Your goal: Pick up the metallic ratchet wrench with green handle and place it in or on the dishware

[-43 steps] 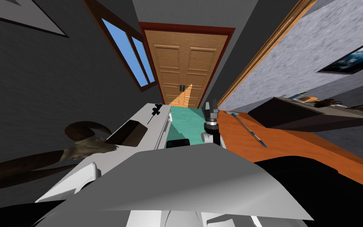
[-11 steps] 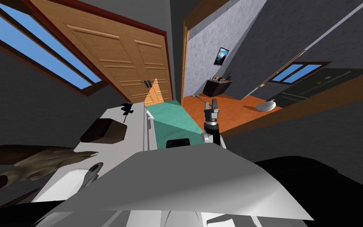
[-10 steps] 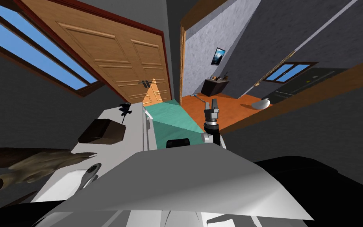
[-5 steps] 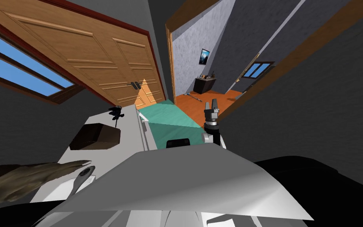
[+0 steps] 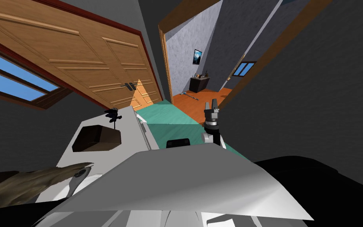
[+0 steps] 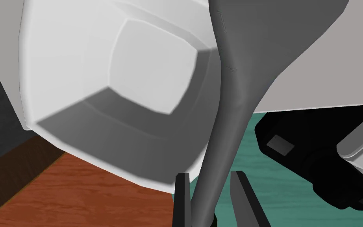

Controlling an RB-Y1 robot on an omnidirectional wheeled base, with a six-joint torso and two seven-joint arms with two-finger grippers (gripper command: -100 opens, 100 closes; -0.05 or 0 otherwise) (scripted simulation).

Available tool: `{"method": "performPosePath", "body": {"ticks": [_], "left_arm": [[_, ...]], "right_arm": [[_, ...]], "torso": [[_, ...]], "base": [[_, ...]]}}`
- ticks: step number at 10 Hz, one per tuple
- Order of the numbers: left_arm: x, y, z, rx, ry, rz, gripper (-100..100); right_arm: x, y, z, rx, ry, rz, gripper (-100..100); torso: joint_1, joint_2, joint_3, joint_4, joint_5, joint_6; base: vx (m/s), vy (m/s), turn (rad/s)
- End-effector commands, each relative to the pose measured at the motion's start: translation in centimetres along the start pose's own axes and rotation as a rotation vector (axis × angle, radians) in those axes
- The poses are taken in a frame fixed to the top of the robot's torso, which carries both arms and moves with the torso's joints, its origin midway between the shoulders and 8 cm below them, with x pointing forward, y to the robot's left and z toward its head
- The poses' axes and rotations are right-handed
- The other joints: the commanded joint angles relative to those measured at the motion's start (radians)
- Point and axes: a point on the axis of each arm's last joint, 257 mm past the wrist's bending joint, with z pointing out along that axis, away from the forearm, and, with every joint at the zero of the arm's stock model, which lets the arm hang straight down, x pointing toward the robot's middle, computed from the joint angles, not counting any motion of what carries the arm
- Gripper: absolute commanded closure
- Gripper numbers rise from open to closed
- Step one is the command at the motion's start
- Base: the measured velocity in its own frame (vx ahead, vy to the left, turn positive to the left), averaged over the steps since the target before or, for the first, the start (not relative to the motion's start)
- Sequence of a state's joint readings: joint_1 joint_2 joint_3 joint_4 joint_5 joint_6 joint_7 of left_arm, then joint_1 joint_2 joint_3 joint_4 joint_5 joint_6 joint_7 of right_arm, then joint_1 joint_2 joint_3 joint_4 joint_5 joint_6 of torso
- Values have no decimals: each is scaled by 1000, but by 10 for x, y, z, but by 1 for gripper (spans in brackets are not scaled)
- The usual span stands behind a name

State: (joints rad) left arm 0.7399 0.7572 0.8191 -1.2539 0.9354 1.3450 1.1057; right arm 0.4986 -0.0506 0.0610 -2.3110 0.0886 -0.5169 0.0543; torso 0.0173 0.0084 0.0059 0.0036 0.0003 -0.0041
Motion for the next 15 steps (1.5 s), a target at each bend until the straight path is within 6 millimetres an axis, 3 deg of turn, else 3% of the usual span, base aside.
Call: {"method": "performPosePath", "body": {"ticks": [1, 6, 7, 11, 12, 13, 15], "left_arm": [[1, 3, 0, -27, -8, -49, 100], [6, 11, -1, -84, -21, -125, 100], [7, 11, -2, -85, -21, -128, -100], [7, 11, -2, -84, -21, -128, -100], [7, 11, -2, -84, -21, -128, 0], [12, 7, -19, -83, -20, -131, -100], [16, 5, -31, -82, -19, -133, -100]], "right_arm": [[0, 0, 0, 0, 0, 0, 0], [0, 0, 0, 0, 0, 0, 0], [0, 0, 0, 0, 0, 0, 0], [0, 0, 0, 0, 0, 0, 0], [0, 0, 0, 0, 0, 0, 0], [0, 0, 0, 0, 0, 0, 0], [0, 0, 0, 0, 0, 0, 0]], "torso": [[0, 0, 0, 0, 0, 0], [2, -2, -1, 0, 1, -3], [-3, -4, -2, 0, 0, -3], [-9, -8, -4, -1, -2, -3], [-9, -8, -5, -2, -2, -3], [-9, -8, -5, -2, -2, -3], [-11, -7, -4, -1, -2, -2]], "base": [[-107, 126, -101], [-80, 126, -52], [-8, 15, -1], [-1, 2, 0], [0, 0, 0], [-19, -21, -24], [-24, -25, -14]]}}
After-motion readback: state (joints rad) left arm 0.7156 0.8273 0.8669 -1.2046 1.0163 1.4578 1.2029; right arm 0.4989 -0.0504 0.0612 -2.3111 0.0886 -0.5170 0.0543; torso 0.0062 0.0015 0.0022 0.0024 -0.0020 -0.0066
